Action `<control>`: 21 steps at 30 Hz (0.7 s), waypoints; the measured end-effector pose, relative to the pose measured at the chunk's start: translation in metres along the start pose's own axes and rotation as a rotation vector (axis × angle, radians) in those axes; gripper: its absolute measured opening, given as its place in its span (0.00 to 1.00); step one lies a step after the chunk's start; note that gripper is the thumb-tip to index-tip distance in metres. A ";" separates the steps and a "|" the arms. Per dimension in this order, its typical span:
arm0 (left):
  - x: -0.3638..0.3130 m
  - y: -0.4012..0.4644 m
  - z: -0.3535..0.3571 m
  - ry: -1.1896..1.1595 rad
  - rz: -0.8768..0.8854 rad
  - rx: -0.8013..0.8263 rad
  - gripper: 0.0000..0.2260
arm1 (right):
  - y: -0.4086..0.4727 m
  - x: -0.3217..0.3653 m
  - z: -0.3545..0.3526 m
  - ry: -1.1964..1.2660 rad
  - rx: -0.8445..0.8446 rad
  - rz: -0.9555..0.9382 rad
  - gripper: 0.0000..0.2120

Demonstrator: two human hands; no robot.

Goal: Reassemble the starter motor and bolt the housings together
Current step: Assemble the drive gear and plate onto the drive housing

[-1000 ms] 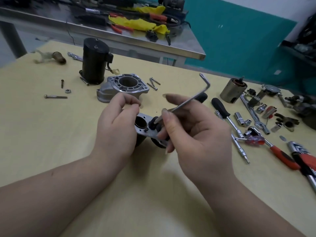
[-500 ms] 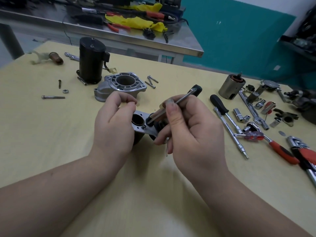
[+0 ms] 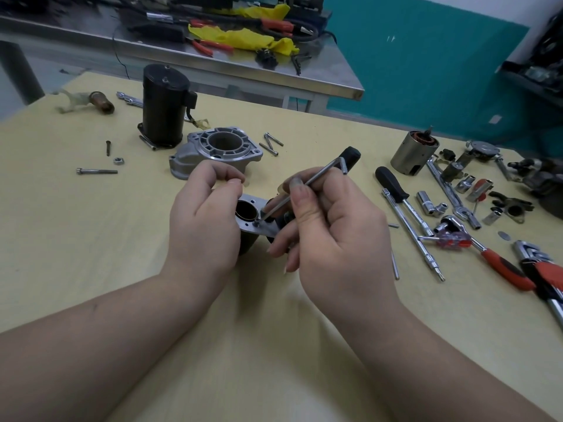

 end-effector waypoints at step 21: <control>-0.002 0.000 0.000 -0.010 -0.012 0.004 0.07 | 0.008 0.008 0.009 0.163 -0.097 0.084 0.11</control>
Point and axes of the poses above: each hand's wrist, its own y-axis towards the middle knuckle, its own z-axis out of the palm, x = y × z, the point moved 1 cm from there along y, towards the middle knuckle, and after that the axes turned 8 degrees about x, right-handed, at the moved point
